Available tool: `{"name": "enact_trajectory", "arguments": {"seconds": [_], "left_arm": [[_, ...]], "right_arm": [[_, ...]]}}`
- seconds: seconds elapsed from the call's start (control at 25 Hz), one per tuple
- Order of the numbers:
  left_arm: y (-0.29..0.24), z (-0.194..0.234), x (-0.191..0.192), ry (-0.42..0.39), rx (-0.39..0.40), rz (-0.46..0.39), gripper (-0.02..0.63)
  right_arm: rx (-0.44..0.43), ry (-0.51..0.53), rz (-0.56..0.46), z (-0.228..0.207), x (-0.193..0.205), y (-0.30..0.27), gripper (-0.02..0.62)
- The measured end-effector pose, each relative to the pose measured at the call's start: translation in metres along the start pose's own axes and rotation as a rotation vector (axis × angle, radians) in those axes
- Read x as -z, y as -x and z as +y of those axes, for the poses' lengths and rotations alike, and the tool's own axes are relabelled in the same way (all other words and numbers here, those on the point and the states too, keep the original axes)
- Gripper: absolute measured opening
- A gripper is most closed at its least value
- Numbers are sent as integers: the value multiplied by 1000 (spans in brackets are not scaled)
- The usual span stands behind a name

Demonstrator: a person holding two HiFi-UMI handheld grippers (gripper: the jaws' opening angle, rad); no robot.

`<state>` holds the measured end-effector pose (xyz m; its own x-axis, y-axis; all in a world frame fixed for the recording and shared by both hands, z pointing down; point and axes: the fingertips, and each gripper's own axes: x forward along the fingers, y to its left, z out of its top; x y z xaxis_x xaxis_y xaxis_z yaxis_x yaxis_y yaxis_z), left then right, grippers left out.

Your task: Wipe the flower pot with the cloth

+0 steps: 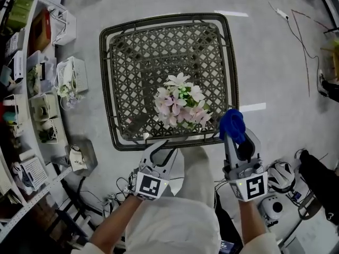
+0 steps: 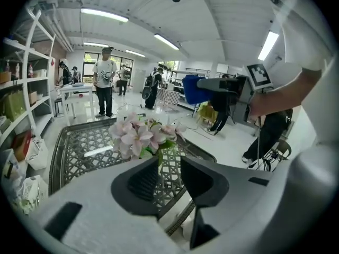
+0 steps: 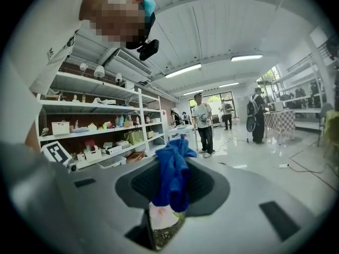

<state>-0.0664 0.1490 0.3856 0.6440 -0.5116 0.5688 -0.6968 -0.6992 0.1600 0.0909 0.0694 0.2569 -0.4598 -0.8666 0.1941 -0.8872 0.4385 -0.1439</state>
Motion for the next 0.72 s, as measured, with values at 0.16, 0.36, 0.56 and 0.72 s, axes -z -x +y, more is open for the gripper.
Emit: {"name": "enact_trajectory", "arguments": {"seconds": [0.16,0.36,0.56,0.72], "left_arm": [[-20,12,22,34,-32,29,209],[-52,25,50,58,-61,38,291],[-78,42,65,24,-96,11,336],[-93,55,63,27,-120,-20,365]], "right_arm": [[10,-25,6,-7,22,-2,126],[26,-34,31,-19,49,-3,126],[30,-40,37,-27,73,-7,126],[24,-35,48,-34,90,-11,126]]}}
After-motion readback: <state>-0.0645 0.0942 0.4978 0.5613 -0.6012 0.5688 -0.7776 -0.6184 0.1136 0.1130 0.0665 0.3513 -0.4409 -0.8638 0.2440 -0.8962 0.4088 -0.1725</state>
